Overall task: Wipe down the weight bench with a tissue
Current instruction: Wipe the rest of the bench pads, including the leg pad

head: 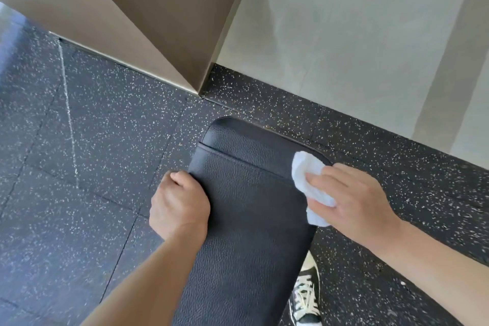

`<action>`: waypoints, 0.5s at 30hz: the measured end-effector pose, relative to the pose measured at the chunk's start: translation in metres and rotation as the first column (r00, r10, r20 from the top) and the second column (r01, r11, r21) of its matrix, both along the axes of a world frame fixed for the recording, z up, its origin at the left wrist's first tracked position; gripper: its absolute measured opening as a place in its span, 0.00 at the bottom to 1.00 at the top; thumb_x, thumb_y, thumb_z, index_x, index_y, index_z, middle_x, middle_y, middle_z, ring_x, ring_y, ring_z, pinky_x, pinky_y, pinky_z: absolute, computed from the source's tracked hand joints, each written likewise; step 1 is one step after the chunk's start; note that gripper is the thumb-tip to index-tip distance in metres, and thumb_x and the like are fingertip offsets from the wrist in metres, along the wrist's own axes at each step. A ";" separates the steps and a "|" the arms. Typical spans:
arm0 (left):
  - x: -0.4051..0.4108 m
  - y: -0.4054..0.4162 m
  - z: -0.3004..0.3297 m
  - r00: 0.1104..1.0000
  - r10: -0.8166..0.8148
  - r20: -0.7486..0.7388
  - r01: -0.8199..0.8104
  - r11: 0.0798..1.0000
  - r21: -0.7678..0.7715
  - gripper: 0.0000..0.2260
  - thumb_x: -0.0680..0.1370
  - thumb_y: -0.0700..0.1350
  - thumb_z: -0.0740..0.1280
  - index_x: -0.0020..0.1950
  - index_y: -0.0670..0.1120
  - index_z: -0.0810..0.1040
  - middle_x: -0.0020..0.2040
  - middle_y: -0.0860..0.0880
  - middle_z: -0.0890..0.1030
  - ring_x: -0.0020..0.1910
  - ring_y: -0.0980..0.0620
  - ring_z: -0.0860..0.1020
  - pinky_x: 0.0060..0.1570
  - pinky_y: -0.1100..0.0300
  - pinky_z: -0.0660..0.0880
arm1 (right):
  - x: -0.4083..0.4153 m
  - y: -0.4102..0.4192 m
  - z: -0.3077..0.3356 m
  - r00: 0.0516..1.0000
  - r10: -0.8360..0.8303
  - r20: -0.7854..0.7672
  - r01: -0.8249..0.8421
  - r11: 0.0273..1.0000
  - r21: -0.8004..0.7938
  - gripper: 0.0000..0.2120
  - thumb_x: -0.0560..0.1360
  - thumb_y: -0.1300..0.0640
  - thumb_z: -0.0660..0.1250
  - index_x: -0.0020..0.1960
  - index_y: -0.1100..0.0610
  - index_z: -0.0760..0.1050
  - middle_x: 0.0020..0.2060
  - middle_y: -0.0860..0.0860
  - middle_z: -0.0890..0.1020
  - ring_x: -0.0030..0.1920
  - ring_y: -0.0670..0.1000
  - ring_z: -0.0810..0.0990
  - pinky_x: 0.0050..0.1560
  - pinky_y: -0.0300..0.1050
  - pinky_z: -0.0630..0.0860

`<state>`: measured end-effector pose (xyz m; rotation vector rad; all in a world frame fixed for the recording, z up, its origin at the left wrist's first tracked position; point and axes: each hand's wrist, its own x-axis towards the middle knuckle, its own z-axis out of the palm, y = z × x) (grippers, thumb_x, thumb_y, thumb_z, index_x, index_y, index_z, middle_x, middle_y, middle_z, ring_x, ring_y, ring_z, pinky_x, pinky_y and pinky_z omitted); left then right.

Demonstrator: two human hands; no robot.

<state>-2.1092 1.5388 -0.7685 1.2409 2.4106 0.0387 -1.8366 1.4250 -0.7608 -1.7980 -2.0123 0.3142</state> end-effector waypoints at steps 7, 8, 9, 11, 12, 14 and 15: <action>0.001 0.000 0.000 1.000 -0.003 0.009 0.003 1.000 -0.013 0.15 0.79 0.52 0.47 0.38 0.52 0.69 0.37 0.48 0.70 0.41 0.40 0.71 0.45 0.47 0.67 | -0.082 0.118 0.012 0.986 -0.136 -0.094 0.137 0.991 0.004 0.10 0.70 0.56 0.74 0.37 0.54 0.73 0.31 0.49 0.74 0.32 0.52 0.71 0.31 0.42 0.59; 0.001 0.000 0.000 1.000 -0.001 0.008 0.001 1.000 -0.011 0.15 0.80 0.51 0.47 0.38 0.52 0.69 0.37 0.48 0.70 0.41 0.40 0.71 0.45 0.47 0.66 | -0.096 0.142 0.014 0.982 -0.151 -0.115 0.148 0.988 -0.041 0.08 0.70 0.55 0.74 0.38 0.54 0.74 0.32 0.48 0.76 0.32 0.52 0.73 0.31 0.42 0.59; 0.000 0.000 -0.001 1.000 0.003 0.007 -0.003 1.000 -0.007 0.16 0.80 0.51 0.48 0.38 0.51 0.70 0.38 0.48 0.70 0.42 0.40 0.71 0.45 0.47 0.67 | -0.111 0.166 0.015 0.982 -0.155 -0.109 0.146 0.985 -0.091 0.07 0.71 0.55 0.72 0.38 0.54 0.76 0.33 0.47 0.78 0.32 0.52 0.75 0.31 0.42 0.59; -0.001 0.001 -0.004 1.000 0.011 0.004 -0.011 1.000 -0.004 0.17 0.80 0.51 0.48 0.40 0.51 0.72 0.39 0.46 0.72 0.43 0.39 0.72 0.45 0.47 0.67 | -0.137 0.205 0.013 0.993 -0.116 -0.014 0.110 0.969 -0.221 0.07 0.74 0.55 0.69 0.37 0.52 0.75 0.32 0.46 0.77 0.35 0.53 0.78 0.31 0.44 0.59; -0.001 0.001 -0.004 1.000 0.012 0.004 -0.012 1.000 -0.002 0.17 0.80 0.51 0.48 0.40 0.50 0.72 0.39 0.46 0.73 0.43 0.38 0.72 0.45 0.47 0.68 | -0.147 0.218 0.010 0.997 -0.071 0.037 0.079 0.959 -0.273 0.09 0.74 0.57 0.68 0.36 0.52 0.72 0.31 0.46 0.74 0.36 0.53 0.79 0.31 0.44 0.59; -0.001 0.001 -0.004 1.000 0.007 0.005 -0.007 1.000 0.002 0.18 0.79 0.52 0.47 0.40 0.50 0.72 0.40 0.44 0.76 0.43 0.38 0.73 0.45 0.47 0.68 | -0.152 0.224 0.008 0.996 0.019 0.088 0.009 0.951 -0.308 0.12 0.75 0.58 0.67 0.34 0.52 0.69 0.30 0.46 0.72 0.37 0.54 0.78 0.32 0.45 0.60; -0.002 0.001 -0.004 1.000 0.003 0.003 -0.003 1.000 0.002 0.18 0.79 0.52 0.47 0.40 0.49 0.72 0.42 0.43 0.78 0.43 0.38 0.73 0.45 0.47 0.68 | -0.148 0.219 0.009 0.997 0.045 0.068 -0.024 0.959 -0.282 0.10 0.76 0.58 0.66 0.36 0.52 0.71 0.32 0.46 0.75 0.38 0.54 0.78 0.33 0.45 0.61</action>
